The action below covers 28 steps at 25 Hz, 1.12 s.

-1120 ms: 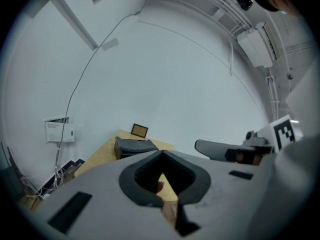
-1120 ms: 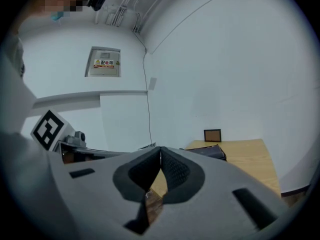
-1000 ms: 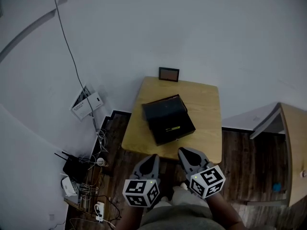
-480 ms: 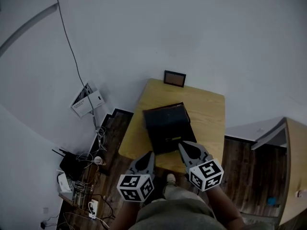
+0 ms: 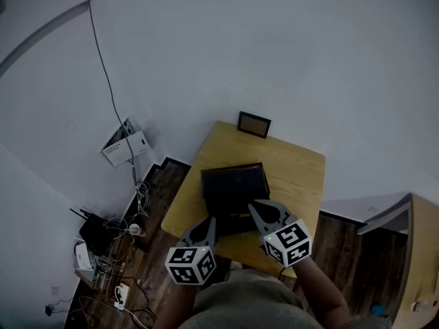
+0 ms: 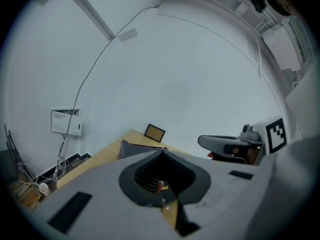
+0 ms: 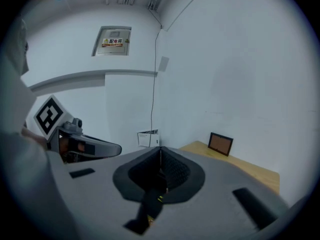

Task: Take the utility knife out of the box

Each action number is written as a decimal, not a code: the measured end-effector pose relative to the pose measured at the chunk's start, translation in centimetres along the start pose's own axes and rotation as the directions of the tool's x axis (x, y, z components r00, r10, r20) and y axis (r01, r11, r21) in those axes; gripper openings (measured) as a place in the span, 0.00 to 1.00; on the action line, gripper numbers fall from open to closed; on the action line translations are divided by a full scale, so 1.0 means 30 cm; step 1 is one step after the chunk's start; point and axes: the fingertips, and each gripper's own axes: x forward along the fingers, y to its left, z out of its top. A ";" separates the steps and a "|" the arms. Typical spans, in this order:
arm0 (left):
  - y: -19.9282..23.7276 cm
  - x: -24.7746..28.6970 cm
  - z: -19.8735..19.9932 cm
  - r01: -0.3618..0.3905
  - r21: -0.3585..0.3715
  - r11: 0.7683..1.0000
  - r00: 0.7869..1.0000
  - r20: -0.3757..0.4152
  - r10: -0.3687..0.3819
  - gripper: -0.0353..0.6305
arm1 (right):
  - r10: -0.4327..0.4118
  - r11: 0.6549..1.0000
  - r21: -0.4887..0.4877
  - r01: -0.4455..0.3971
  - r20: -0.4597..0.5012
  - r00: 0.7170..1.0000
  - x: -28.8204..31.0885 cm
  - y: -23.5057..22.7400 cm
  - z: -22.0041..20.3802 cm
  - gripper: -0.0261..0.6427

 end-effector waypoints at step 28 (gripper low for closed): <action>0.160 0.109 -0.082 -0.158 -0.073 0.985 0.986 -0.067 0.153 0.06 | 0.322 0.806 -0.212 -0.553 -0.628 0.709 0.321 0.026 -0.589 0.26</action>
